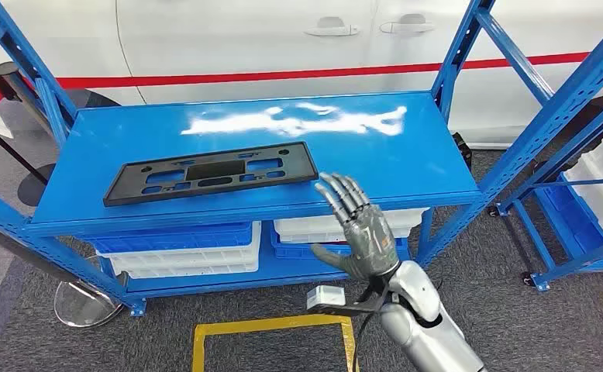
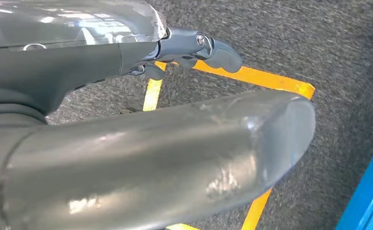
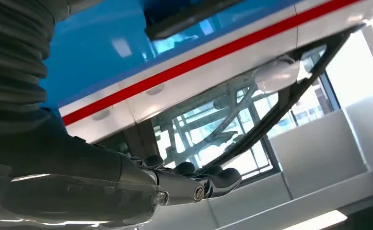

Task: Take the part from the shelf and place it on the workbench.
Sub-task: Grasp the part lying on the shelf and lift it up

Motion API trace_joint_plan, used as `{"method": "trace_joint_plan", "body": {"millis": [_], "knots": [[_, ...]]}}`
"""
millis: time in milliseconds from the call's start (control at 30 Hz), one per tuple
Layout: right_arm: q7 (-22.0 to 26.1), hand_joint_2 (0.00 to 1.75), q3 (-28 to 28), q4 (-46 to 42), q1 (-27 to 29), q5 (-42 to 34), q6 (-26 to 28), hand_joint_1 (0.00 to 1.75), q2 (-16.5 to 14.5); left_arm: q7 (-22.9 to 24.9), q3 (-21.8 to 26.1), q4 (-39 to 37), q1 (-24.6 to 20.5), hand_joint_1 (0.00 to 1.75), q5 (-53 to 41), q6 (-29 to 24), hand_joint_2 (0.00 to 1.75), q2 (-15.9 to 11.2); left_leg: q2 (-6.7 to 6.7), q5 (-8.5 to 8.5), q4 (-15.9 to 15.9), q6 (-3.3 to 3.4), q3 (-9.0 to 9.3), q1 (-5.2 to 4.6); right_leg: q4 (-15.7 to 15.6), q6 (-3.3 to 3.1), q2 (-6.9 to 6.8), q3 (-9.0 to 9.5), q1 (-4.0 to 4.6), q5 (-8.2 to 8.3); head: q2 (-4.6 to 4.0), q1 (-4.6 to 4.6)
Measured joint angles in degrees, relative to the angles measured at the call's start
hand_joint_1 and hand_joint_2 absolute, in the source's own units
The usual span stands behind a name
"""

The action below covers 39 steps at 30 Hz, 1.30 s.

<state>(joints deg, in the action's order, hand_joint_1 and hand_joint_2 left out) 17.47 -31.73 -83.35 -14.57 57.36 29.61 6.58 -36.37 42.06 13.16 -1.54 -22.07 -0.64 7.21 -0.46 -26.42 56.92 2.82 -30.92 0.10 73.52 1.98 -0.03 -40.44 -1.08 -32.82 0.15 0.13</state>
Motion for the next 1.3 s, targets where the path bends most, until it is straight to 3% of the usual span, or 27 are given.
{"method": "trace_joint_plan", "body": {"millis": [67,133,167,333,400,467,500,533,600,667,700,833,900,967,1000,1033,1067,1133,1167,1233,1300], "knots": [[-0.8,1.75,-1.0,1.5,-0.1,2.4,1.5,0.00,-0.6,0.1,0.0,0.0,0.0,0.00,-0.2,0.1,0.00,0.0,-0.08,-0.23,0.1,-0.26,0.19,0.03,-4.1,-0.11,-0.01,1.70,-0.11,2.79,0.00,0.00],[-2.2,1.75,-2.8,4.4,-0.3,6.5,4.1,0.00,-1.7,0.2,0.1,0.0,0.0,0.00,-0.6,0.3,0.00,0.0,-0.20,-0.77,0.5,-0.86,0.34,-0.02,-11.4,-0.49,0.02,4.78,-0.15,6.36,0.00,0.01],[-2.7,1.75,-3.6,5.7,-0.4,8.0,5.1,0.00,-2.3,0.3,0.1,0.0,-0.1,0.00,-0.8,0.3,0.00,0.0,-0.26,-0.98,0.7,-1.20,0.23,-0.09,-13.7,-0.77,0.04,5.74,-0.06,7.05,0.00,0.00],[-4.3,1.75,-5.4,10.9,-0.7,13.1,9.0,0.00,-4.6,0.5,0.4,0.0,-0.2,0.00,-1.6,0.3,0.00,-0.3,-0.18,-2.19,1.9,-3.02,-0.25,0.07,-15.3,-2.48,0.14,6.45,0.11,6.71,0.01,-0.11],[-4.3,1.75,-5.9,12.4,-1.0,13.7,9.3,0.00,-5.6,0.5,0.5,0.0,-0.2,0.00,-1.9,0.4,0.00,-0.4,-0.02,-5.11,7.3,-3.61,-2.74,0.27,-15.6,-3.16,-0.04,6.91,0.00,6.61,0.01,-0.35],[-4.0,1.75,-6.5,14.1,-1.2,13.7,9.1,0.00,-6.5,0.6,0.6,0.0,-0.2,0.00,-2.1,0.5,0.00,-0.5,0.03,-8.09,15.1,-4.04,-6.86,0.44,-15.6,-3.52,-0.18,7.11,0.11,6.40,0.00,-0.49],[-3.8,1.75,-6.8,14.8,-1.2,13.6,9.1,0.00,-6.9,0.6,0.7,0.0,-0.2,0.00,-2.2,0.6,0.00,-0.5,0.04,-8.40,17.4,-4.15,-8.23,0.52,-15.6,-3.58,-0.21,7.18,0.16,6.31,0.01,-0.48],[-3.6,1.75,-7.1,15.3,-1.3,13.4,9.0,0.00,-7.2,0.6,0.7,0.0,-0.1,0.00,-2.3,0.7,0.00,-0.6,0.06,-7.50,17.5,-4.21,-8.59,0.59,-15.5,-3.58,-0.18,7.28,0.18,6.20,0.01,-0.48],[-3.2,1.75,-7.7,16.0,-1.5,12.9,9.0,0.00,-8.1,0.6,0.9,0.0,-0.1,0.00,-2.5,0.9,0.00,-0.7,0.12,-3.11,11.3,-4.13,-6.10,0.70,-15.3,-3.37,-0.06,7.58,0.15,5.88,0.01,-0.50],[-2.9,1.75,-8.3,16.6,-2.0,12.4,8.9,0.00,-9.0,0.6,1.1,0.0,-0.2,0.00,-2.6,1.2,0.00,-0.8,0.13,-0.21,4.2,-3.79,-2.99,0.58,-14.9,-2.88,0.04,7.68,0.34,5.51,0.00,-0.53],[-2.7,1.75,-8.6,16.8,-2.2,12.2,8.8,0.00,-9.4,0.6,1.1,0.0,-0.3,0.00,-2.7,1.3,0.00,-0.8,0.10,0.11,2.6,-3.54,-2.32,0.49,-14.8,-2.61,0.06,7.62,0.44,5.43,0.00,-0.51],[-2.2,1.75,-9.7,17.5,-3.2,10.9,8.1,0.00,-10.8,0.7,1.3,0.0,-0.3,0.00,-2.9,1.4,0.00,-0.9,0.04,0.32,1.6,-2.11,-2.12,0.59,-14.2,-1.51,0.04,7.27,0.45,4.87,0.00,-0.38],[-1.9,1.75,-10.3,17.8,-3.8,10.3,7.7,0.00,-11.4,0.7,1.5,0.0,-0.4,0.00,-2.9,1.5,0.00,-0.9,0.12,0.54,1.3,-1.38,-2.02,0.69,-9.7,-1.08,0.04,5.18,0.33,2.10,0.00,-0.23],[-1.7,1.75,-11.0,18.6,-4.4,9.7,6.9,0.00,-12.2,0.7,1.9,0.0,-0.4,0.00,-2.6,1.9,0.00,-1.0,0.13,0.52,1.3,-1.06,-2.07,0.55,-2.3,-0.84,0.04,1.47,0.33,-1.19,0.00,-0.13],[-1.6,1.75,-11.4,19.2,-4.8,9.3,6.5,0.00,-12.8,0.7,2.2,0.0,-0.4,0.00,-2.4,2.2,0.00,-1.1,0.13,0.50,1.3,-1.02,-2.06,0.48,0.2,-0.83,0.04,0.11,0.34,-1.74,0.00,-0.13],[-1.6,1.75,-11.9,19.9,-5.3,9.1,6.1,0.00,-13.5,0.7,2.5,0.0,-0.4,0.00,-2.3,2.4,0.00,-1.2,0.11,0.46,1.3,-1.00,-2.00,0.40,0.8,-0.93,0.04,-0.34,0.35,-1.18,0.01,-0.13],[-1.7,1.75,-12.5,20.7,-5.9,8.8,5.9,0.00,-14.4,0.7,2.8,0.0,-0.4,0.00,-2.1,2.7,0.00,-1.3,0.09,0.41,1.3,-1.01,-1.89,0.31,-0.9,-1.16,0.04,0.34,0.39,0.42,0.01,-0.13],[-1.8,1.75,-13.4,22.2,-7.6,8.3,5.6,0.00,-16.4,0.7,3.5,0.0,-0.4,0.00,-1.8,3.1,0.00,-1.4,0.02,0.25,1.3,-1.14,-1.60,0.09,-8.3,-2.10,0.05,3.86,0.69,4.46,0.01,-0.16],[-1.9,1.75,-13.8,22.9,-8.3,8.1,5.5,0.00,-17.2,0.7,3.8,0.0,-0.4,0.00,-1.7,3.2,0.00,-1.4,-0.03,0.16,1.4,-1.30,-1.56,-0.04,-11.8,-2.53,0.03,5.47,0.86,5.67,0.00,-0.20],[-2.0,1.75,-14.3,23.9,-9.4,7.9,5.3,0.00,-18.5,0.7,4.2,0.0,-0.4,0.00,-1.6,3.4,0.00,-1.6,-0.05,0.07,1.4,-1.82,-1.67,-0.08,-14.8,-2.98,0.01,6.78,1.18,6.12,0.00,-0.28],[-2.0,1.75,-14.5,24.6,-9.8,7.8,5.2,0.00,-19.2,0.7,4.5,0.0,-0.4,0.00,-1.6,3.4,0.00,-1.7,-0.03,0.06,1.3,-2.46,-1.67,-0.01,-15.2,-3.08,0.04,6.85,1.17,6.25,0.01,-0.28]]}}
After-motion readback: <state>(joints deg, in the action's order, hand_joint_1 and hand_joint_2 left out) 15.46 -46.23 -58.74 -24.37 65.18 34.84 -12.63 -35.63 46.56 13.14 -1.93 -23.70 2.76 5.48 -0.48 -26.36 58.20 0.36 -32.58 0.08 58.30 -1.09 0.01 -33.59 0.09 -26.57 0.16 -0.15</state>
